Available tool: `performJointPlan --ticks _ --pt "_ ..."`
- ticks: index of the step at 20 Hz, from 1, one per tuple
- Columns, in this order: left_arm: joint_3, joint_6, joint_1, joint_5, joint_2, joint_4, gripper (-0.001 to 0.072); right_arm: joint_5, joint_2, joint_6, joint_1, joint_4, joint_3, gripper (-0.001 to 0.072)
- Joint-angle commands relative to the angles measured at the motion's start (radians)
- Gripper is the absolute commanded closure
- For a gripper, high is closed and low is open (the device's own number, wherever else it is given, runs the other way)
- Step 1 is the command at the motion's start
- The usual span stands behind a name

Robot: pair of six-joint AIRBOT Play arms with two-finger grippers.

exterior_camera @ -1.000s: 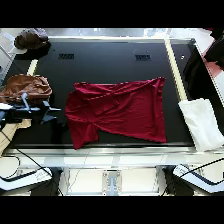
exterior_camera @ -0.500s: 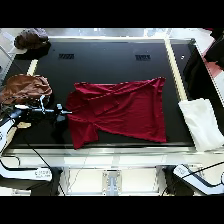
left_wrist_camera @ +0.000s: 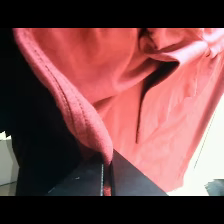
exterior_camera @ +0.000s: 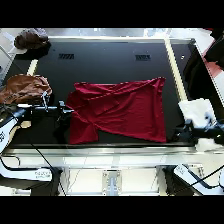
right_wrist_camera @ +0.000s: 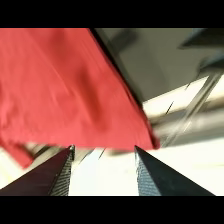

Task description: Fold the shirts.

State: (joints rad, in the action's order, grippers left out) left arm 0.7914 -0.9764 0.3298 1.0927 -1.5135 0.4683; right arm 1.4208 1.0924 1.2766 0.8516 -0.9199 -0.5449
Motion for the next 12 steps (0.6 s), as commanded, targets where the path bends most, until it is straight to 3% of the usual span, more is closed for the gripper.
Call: performJointPlan --ticks 1,5,10,12 --pt "0.000 0.013 -0.003 -0.005 0.000 -0.017 0.0693 -0.006 0.015 0.017 0.001 0.030 0.156 0.0281" --pt "0.000 0.013 -0.003 -0.005 0.000 -0.017 0.0693 -0.006 0.025 0.064 0.001 0.028 0.200 0.0281" --pt "0.000 0.013 -0.004 -0.026 0.000 -0.017 0.0693 -0.161 0.024 0.096 0.001 0.079 0.236 0.0283" --pt "0.000 0.013 -0.004 -0.036 0.000 -0.017 0.0693 -0.207 0.024 0.096 0.001 0.137 0.236 0.0344"
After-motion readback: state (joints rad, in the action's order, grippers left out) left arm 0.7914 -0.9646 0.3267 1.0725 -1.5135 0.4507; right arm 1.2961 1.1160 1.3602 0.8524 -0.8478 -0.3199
